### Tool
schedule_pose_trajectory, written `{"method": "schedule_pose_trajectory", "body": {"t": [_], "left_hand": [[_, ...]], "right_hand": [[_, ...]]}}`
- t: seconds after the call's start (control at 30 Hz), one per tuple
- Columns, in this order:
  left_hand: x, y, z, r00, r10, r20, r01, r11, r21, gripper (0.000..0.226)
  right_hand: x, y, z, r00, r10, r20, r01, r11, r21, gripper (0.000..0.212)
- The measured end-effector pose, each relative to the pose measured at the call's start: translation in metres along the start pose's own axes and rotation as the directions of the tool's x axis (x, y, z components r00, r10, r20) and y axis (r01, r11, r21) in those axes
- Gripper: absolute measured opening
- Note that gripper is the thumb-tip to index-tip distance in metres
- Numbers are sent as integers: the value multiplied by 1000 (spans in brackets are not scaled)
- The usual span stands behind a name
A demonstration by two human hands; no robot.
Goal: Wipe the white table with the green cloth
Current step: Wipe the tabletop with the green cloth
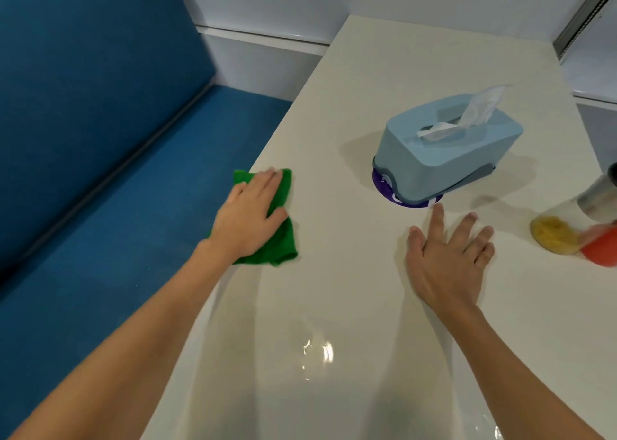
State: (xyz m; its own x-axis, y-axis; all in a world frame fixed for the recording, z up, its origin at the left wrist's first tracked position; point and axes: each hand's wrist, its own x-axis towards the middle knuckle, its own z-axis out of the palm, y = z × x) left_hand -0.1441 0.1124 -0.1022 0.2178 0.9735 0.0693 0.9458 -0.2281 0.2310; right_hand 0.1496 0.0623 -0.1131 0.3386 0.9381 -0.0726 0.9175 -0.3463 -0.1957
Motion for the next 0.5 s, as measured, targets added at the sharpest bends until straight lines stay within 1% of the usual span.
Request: {"method": "schedule_pose_trajectory", "body": {"t": [0.07, 0.17, 0.23, 0.27, 0.33, 0.4, 0.47, 0.5], "left_hand": [[16, -14, -2, 995, -102, 19, 102, 995, 12, 72], [46, -4, 6, 974, -224, 19, 221, 972, 83, 66], [56, 13, 12, 961, -276, -7, 275, 955, 114, 66], [57, 22, 14, 960, -279, -19, 279, 954, 113, 67], [48, 37, 17, 975, -220, -16, 221, 971, 90, 74], [24, 43, 16, 995, -99, 24, 97, 993, 60, 80], [-6, 34, 14, 999, -14, 35, 12, 998, 67, 78], [-19, 25, 12, 1000, -6, 27, 4, 998, 70, 76]], "right_hand": [[1, -1, 1, 1000, 1, -9, -1, 1000, -8, 62], [1, -1, 1, 1000, 8, -7, -8, 1000, -23, 62], [1, -1, 2, 1000, 6, -7, -7, 999, -31, 63], [1, 0, 2, 1000, 6, -8, -6, 999, -34, 63], [2, 0, 2, 1000, 3, -5, -3, 999, -35, 62], [2, 1, 2, 1000, 3, 0, -3, 1000, -29, 62], [2, 1, 2, 1000, -1, 2, 1, 1000, -27, 62], [2, 1, 1, 1000, -1, 0, 1, 1000, -25, 62]]}}
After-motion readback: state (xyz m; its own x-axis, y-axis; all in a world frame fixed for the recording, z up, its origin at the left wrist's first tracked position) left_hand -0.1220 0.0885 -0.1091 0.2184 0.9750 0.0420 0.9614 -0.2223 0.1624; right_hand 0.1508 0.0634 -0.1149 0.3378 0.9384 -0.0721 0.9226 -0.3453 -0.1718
